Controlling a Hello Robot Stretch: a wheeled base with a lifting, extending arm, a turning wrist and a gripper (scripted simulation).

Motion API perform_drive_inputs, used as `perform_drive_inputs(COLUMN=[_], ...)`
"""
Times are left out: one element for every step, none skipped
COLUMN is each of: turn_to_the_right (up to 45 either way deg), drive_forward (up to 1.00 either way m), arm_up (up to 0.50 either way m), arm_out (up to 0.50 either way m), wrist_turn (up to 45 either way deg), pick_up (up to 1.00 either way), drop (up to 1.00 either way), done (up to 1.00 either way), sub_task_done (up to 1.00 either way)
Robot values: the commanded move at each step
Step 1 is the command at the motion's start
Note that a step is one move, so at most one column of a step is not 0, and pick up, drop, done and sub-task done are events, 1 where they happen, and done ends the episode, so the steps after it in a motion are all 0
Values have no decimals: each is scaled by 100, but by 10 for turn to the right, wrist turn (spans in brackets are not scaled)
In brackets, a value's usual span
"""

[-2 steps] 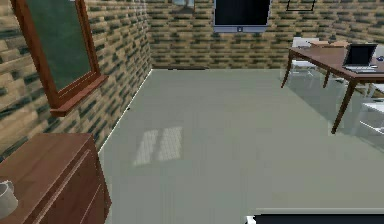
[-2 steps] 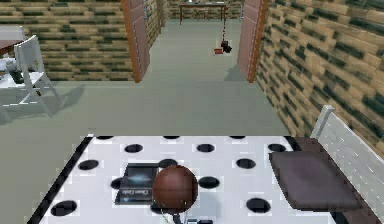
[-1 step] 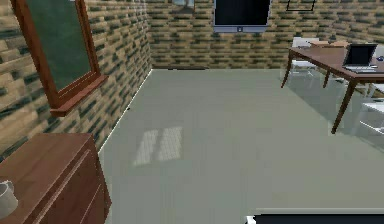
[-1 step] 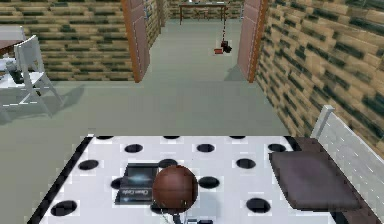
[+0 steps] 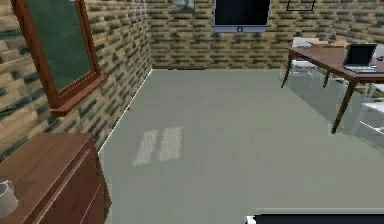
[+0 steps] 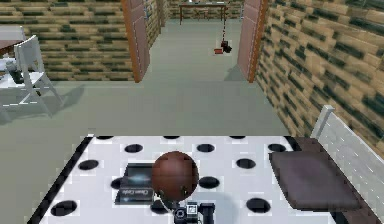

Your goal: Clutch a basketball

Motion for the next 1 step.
perform_drive_inputs(turn_to_the_right=[0], drive_forward=[0], arm_up=[0], arm_out=[0], wrist_turn=[0], pick_up=[0], drop=[0], done=[100], sub_task_done=[0])
